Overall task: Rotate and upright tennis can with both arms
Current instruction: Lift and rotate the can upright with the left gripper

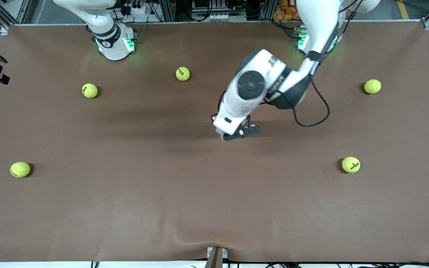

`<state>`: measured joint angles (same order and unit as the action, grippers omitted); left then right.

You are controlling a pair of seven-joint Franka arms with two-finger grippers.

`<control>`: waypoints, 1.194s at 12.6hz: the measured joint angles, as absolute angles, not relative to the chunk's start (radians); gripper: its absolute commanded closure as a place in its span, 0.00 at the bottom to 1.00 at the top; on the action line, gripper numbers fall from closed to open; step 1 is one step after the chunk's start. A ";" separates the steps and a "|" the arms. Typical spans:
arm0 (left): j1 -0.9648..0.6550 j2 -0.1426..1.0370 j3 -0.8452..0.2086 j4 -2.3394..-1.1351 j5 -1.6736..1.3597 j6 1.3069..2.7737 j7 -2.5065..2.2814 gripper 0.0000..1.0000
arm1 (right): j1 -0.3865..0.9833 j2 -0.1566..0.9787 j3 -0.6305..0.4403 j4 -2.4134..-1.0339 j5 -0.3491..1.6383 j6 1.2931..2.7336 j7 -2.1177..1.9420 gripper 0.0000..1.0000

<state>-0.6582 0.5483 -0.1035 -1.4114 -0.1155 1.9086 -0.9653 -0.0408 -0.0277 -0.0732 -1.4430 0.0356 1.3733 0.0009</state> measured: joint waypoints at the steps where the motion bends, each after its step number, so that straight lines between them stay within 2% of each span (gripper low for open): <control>1: -0.682 0.549 -0.103 -1.411 -0.078 1.903 -1.006 1.00 | -0.041 -0.027 -0.073 -1.445 0.036 1.373 0.001 0.00; 9: -0.738 0.585 -0.098 -1.412 -0.019 1.928 -1.148 0.99 | -0.042 -0.027 -0.078 -1.459 0.016 1.369 0.009 0.00; 12: -0.740 0.587 -0.098 -1.412 -0.019 1.934 -1.159 0.17 | -0.041 -0.027 -0.073 -1.458 0.016 1.366 0.009 0.00; 13: -0.741 0.592 -0.098 -1.412 -0.019 1.945 -1.168 0.00 | -0.041 -0.027 -0.073 -1.458 0.016 1.367 0.009 0.00; 15: -0.743 0.605 -0.098 -1.412 -0.019 1.976 -1.184 0.00 | -0.041 -0.027 -0.073 -1.458 0.016 1.367 0.009 0.00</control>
